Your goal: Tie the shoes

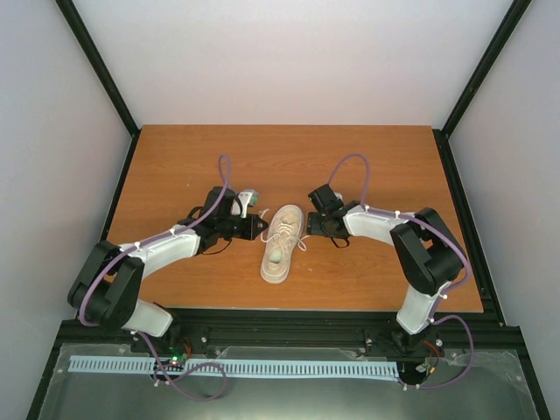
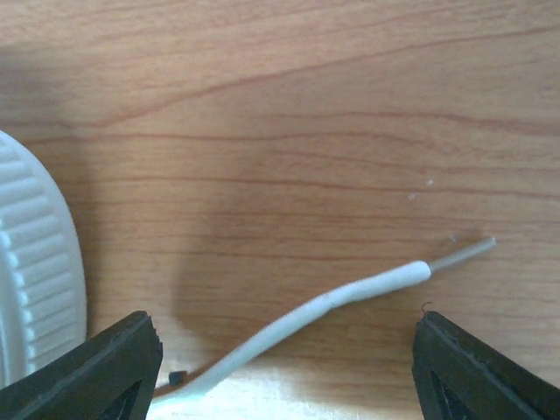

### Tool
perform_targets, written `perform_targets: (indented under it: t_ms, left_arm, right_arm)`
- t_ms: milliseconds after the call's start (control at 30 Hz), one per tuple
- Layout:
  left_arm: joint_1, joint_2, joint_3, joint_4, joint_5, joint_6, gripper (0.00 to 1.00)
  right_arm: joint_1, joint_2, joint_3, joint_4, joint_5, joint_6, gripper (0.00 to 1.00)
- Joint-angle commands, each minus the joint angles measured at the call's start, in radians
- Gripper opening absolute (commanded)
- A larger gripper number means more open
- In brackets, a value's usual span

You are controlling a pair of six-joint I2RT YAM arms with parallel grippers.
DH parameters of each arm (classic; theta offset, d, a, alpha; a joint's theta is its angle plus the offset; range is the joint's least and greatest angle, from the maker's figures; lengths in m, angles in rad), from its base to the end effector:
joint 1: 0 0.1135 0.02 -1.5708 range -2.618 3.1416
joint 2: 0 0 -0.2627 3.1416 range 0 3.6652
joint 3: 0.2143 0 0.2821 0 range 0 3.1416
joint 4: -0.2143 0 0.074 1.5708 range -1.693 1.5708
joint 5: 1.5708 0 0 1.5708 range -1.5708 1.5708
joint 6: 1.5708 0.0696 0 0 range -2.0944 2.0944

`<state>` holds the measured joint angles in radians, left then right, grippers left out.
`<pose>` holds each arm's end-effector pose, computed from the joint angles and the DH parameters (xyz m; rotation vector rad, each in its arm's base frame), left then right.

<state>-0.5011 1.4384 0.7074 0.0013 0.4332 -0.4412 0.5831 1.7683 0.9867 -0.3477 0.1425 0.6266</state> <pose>0.2779 -0.1855 0.1431 0.3089 2.3990 -0.9607 0.3147 0.1958 0.0903 0.1017 2.6914 0.1855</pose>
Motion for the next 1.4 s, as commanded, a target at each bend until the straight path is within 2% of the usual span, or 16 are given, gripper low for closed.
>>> perform_targets:
  t_ms: [0,100,233,400,467,600,733,933,1167,1367]
  left_arm:
    - [0.003,-0.024,-0.006,0.014,-0.001,0.004,0.01]
    - [0.004,-0.019,-0.005,0.012,0.005,0.006,0.01]
    - [0.004,-0.024,-0.009,0.011,0.005,0.005,0.01]
    - [0.004,-0.038,-0.014,0.000,0.002,0.004,0.01]
    - [0.004,-0.044,-0.016,-0.006,0.000,0.005,0.01]
    - [0.004,-0.058,-0.018,-0.014,-0.007,0.005,0.01]
    - [0.004,-0.084,-0.029,-0.021,-0.020,0.000,0.01]
    - [0.004,-0.134,-0.052,-0.019,-0.021,-0.020,0.01]
    - [0.004,-0.151,-0.042,-0.025,0.015,-0.029,0.01]
    - [0.004,-0.152,-0.039,-0.016,0.074,-0.022,0.01]
  right_arm:
    - [0.017,0.019,0.006,-0.067,0.069,-0.018,0.77]
    - [0.017,0.038,-0.004,-0.062,0.056,-0.016,0.72]
    - [0.018,0.062,-0.002,-0.042,0.027,-0.028,0.58]
    - [0.018,0.078,0.015,-0.032,0.005,-0.051,0.55]
    - [0.017,0.088,0.024,-0.033,0.000,-0.065,0.49]
    - [0.018,0.092,0.020,-0.030,-0.021,-0.077,0.31]
    - [0.017,0.050,0.013,-0.004,-0.050,-0.083,0.04]
    - [-0.036,-0.100,0.052,-0.037,-0.001,-0.115,0.03]
    - [-0.197,-0.409,0.026,-0.100,0.082,-0.206,0.03]
    - [-0.252,-0.539,-0.024,-0.080,0.028,-0.251,0.03]
